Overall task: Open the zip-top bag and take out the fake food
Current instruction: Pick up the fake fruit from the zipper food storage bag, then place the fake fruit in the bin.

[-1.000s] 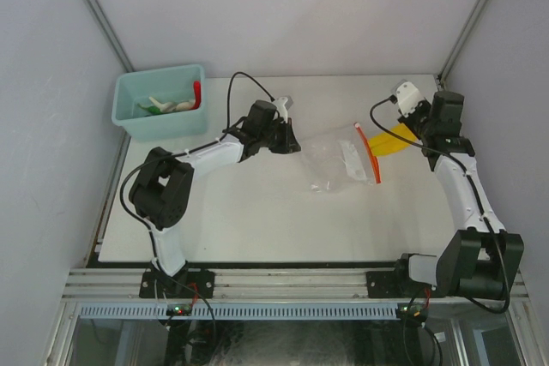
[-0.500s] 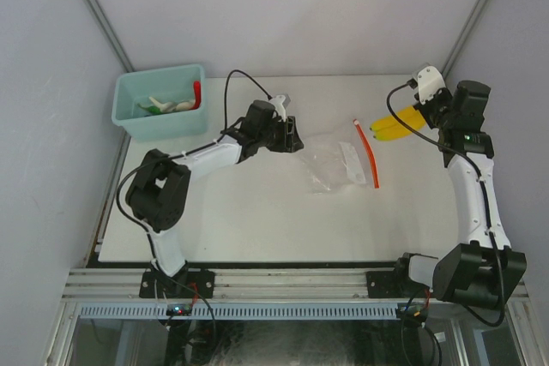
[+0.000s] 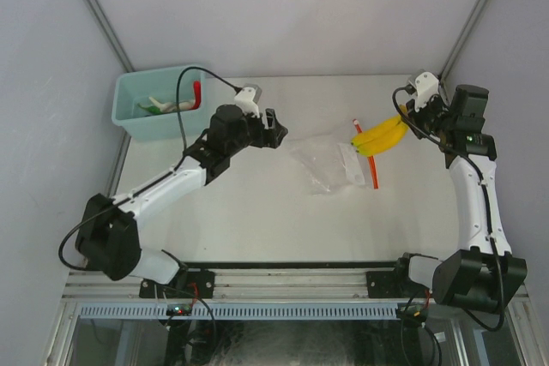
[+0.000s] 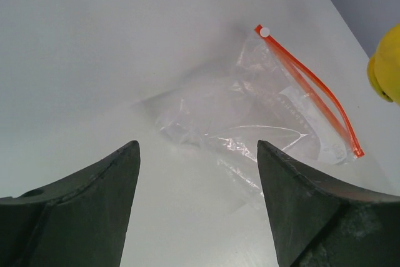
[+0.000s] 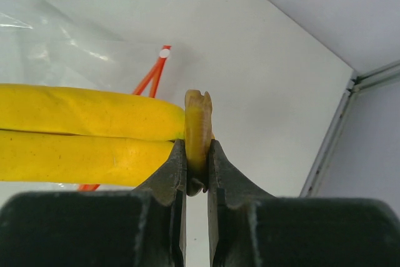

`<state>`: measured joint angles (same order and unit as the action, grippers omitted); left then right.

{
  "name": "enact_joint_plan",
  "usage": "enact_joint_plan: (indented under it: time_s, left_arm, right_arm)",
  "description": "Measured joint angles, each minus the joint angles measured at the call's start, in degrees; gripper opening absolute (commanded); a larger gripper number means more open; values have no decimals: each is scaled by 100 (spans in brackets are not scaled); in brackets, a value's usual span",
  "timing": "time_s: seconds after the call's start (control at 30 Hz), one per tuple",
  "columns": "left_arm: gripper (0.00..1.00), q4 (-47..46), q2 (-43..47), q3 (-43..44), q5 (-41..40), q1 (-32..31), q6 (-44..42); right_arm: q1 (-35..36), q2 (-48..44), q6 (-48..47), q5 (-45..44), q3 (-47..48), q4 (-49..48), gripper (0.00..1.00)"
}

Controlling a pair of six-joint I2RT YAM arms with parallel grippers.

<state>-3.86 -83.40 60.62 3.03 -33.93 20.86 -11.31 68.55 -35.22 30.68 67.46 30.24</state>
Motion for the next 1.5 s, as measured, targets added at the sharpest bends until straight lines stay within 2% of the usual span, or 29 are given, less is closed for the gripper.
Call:
enact_joint_plan:
  time_s: [0.23,0.37,0.53,0.83,1.13,1.3,1.5]
  left_arm:
    - [100,-455,1180,-868,-400,125,-111]
    - [100,-990,1803,-1405,-479,310,24]
    - [100,-1878,2157,-2059,-291,614,573]
    - [95,-2859,2162,-2387,435,780,1187]
    - [93,-3187,1851,-2323,953,728,1871]
    - [92,-3167,1351,-1998,1462,699,2487]
    - [93,-3187,682,-1187,2203,358,2817]
  right_arm:
    - [-9,-31,267,343,219,264,0]
    - [-17,-57,514,529,328,313,0]
    - [-20,-59,868,745,352,402,0]
    - [-24,-57,1628,1307,352,437,0]
    - [-24,160,2267,2243,354,446,0]
    - [101,258,2135,2704,354,476,0]
    - [584,258,1051,3158,420,815,0]
